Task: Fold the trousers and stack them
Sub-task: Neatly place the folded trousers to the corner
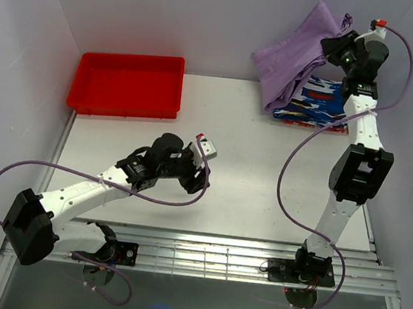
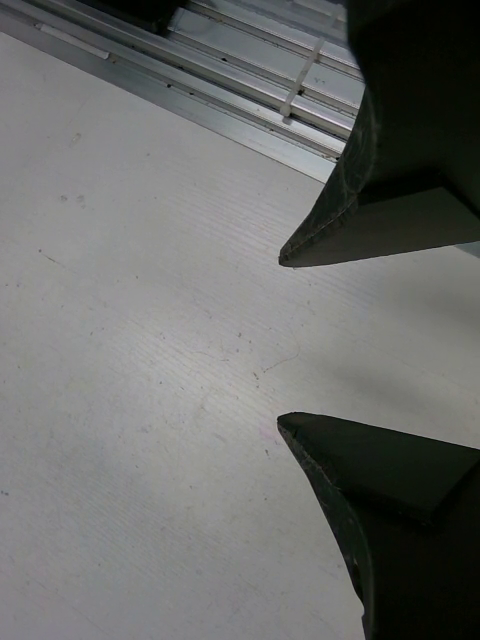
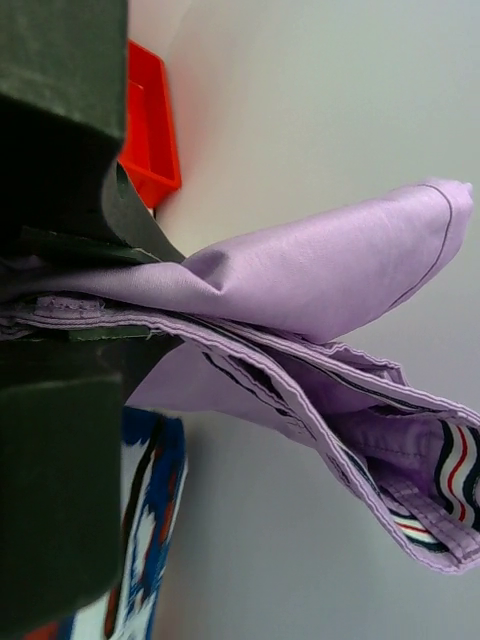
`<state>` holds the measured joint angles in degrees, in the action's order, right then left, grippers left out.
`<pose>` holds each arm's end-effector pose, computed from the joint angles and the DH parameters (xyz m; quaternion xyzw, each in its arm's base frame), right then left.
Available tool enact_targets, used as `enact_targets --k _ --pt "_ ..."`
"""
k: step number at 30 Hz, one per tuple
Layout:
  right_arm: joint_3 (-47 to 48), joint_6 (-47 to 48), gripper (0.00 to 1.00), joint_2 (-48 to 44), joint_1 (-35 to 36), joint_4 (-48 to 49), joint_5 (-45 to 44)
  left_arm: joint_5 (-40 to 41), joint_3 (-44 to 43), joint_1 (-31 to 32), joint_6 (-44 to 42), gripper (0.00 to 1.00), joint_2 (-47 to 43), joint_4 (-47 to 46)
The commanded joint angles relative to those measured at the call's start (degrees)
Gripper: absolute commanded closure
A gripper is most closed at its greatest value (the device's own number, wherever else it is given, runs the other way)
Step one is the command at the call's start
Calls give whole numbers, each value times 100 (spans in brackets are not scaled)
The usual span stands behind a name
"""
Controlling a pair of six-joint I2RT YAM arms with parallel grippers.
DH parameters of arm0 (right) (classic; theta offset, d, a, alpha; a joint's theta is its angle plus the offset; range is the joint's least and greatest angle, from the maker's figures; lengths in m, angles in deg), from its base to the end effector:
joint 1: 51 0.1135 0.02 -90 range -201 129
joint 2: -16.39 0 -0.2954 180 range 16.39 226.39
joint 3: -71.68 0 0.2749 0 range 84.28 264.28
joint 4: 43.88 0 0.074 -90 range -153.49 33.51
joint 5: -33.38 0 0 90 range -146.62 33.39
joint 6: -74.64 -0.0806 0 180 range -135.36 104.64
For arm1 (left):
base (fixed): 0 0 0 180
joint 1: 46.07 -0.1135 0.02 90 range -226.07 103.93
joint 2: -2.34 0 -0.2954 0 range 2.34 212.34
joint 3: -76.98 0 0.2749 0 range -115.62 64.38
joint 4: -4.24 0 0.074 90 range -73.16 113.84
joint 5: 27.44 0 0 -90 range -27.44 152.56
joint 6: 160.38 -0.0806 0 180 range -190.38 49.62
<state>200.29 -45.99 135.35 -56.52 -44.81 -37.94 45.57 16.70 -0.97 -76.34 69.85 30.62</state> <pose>0.5824 -0.0304 0.4408 0.0823 0.6492 0.2659 0.7079 0.1990 -0.2331 0.2682 0.4387 0.7565 -0.2792 0.3967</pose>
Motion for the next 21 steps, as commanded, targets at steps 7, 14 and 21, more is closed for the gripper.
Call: enact_targets --k 7,14,21 --pt "-1096 -944 92 -689 -1152 958 39 -102 -4 -37 -20 29 -1 116" --pt "-2046 -1015 92 -567 -1750 1547 443 -76 -127 -37 -90 29 201 265" --pt "-2170 -480 92 -49 -2049 1724 427 -41 -373 -37 -151 29 439 476"
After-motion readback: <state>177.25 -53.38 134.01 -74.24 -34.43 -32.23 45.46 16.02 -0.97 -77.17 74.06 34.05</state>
